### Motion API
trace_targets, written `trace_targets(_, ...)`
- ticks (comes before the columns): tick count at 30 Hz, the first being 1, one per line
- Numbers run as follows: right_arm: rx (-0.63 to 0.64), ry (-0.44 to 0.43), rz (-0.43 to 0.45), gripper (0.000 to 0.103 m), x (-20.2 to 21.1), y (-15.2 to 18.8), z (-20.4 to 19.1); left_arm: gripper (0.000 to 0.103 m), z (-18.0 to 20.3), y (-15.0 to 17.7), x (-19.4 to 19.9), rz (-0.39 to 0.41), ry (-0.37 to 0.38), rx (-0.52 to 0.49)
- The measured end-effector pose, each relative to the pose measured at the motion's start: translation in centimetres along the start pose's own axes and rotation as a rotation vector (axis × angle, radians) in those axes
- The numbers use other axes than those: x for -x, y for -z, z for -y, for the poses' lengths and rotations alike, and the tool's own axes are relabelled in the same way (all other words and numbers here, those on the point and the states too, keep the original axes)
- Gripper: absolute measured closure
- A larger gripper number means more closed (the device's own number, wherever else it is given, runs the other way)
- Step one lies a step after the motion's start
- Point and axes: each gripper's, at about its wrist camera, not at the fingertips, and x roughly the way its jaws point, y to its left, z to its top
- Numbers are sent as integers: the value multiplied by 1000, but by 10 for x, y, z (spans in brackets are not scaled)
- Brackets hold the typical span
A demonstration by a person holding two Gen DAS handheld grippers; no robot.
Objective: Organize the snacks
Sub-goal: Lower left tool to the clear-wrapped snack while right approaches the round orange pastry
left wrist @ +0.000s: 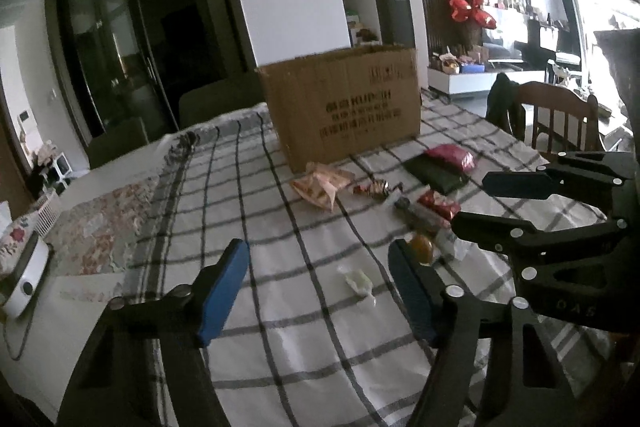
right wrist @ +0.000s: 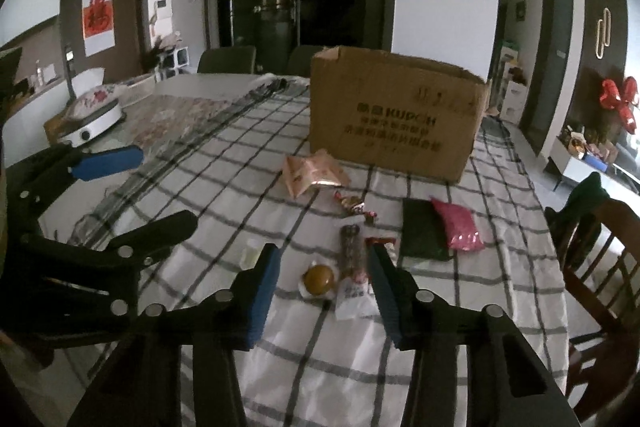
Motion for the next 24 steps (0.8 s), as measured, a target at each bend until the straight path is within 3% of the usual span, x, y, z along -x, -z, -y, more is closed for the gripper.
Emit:
trace_targets(8, 15, -30, -49, 64, -23, 4, -3, 48, 4, 12, -20, -46, 37, -21)
trace_targets(24, -24, -65, -116, 70, -56, 11, 0, 63, 13, 20, -53, -119, 117, -1)
